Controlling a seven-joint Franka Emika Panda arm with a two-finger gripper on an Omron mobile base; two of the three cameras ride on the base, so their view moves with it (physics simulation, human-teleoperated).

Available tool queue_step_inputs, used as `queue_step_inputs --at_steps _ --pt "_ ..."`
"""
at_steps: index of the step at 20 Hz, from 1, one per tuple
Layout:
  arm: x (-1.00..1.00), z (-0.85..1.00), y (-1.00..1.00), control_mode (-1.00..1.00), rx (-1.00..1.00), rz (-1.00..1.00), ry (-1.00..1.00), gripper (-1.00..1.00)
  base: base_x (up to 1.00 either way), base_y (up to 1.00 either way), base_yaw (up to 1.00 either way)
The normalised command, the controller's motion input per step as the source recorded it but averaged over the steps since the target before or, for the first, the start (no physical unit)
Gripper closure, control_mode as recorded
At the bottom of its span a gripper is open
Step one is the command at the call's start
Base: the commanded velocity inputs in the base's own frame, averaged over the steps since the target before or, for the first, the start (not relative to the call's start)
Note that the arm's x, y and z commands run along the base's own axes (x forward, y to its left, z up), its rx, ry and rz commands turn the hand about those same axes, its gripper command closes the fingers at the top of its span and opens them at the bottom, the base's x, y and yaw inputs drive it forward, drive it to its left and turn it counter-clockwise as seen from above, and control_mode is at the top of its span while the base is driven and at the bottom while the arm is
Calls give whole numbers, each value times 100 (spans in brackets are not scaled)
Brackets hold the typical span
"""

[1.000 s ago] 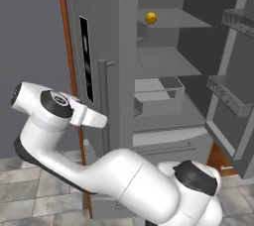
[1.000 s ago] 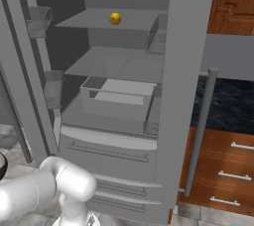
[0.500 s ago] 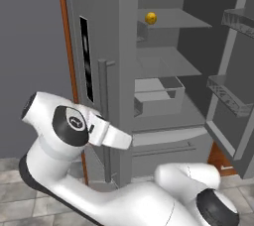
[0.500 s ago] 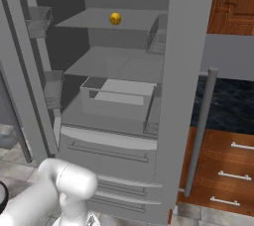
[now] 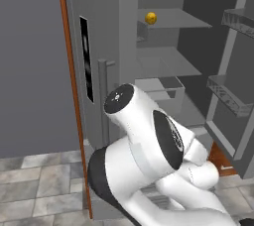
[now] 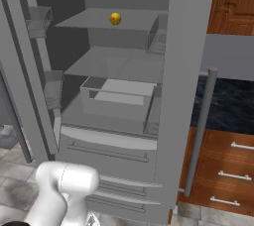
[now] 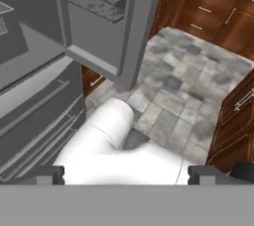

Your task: Retrieve a lemon from the fridge and place it on the cutting board with the fish.

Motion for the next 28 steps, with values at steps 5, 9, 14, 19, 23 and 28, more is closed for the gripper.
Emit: queue_step_inputs --at_steps 5,9,14,19,23,28 --pt "24 -2 -100 -100 58 13 10 -100 0 0 0" --pt "74 -1 -94 -100 67 13 3 -100 0 0 0" --pt "100 0 -20 -100 50 14 0 -100 0 0 0" --pt "100 0 16 -100 34 17 0 -100 0 0 0" --pt "100 1 41 -100 27 7 0 -100 0 0 0" --pt "90 2 60 -100 34 7 11 -100 0 0 0"
